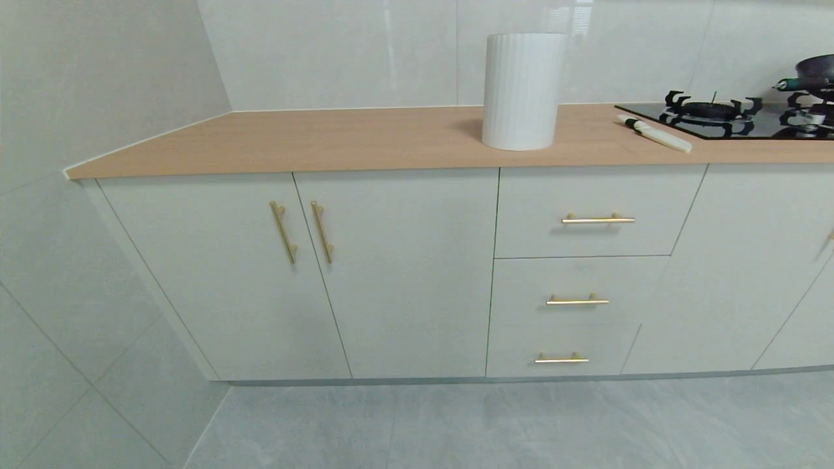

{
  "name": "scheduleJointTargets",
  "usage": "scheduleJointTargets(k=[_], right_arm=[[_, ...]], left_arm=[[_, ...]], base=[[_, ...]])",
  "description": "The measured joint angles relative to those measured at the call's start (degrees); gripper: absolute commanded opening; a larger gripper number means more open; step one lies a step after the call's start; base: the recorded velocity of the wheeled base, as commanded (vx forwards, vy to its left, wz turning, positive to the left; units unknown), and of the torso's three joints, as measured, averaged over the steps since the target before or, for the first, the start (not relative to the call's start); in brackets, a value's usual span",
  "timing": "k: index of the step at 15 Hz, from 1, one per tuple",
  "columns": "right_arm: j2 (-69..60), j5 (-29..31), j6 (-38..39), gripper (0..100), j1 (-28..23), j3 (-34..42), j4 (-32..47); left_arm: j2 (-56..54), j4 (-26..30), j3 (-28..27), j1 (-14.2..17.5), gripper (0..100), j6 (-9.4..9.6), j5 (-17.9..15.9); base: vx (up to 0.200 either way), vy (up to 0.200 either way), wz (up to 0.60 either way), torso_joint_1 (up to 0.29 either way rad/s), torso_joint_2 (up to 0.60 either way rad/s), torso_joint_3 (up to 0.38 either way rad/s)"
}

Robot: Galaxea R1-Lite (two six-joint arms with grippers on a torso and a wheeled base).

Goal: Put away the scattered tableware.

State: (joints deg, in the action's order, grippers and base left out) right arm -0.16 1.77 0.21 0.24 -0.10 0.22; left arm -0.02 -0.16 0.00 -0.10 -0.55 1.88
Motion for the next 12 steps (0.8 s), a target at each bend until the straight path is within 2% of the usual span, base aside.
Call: scheduleJointTargets(k=[12], right_arm=[[0.0,-0.02,-0.02,100,-0.02,0.0,0.02]], left_arm=[[0.0,0.02,0.0,0.0,100,-0.13,0.04]], base=[[0.2,0.0,0.0,0.003,0.0,0.001]])
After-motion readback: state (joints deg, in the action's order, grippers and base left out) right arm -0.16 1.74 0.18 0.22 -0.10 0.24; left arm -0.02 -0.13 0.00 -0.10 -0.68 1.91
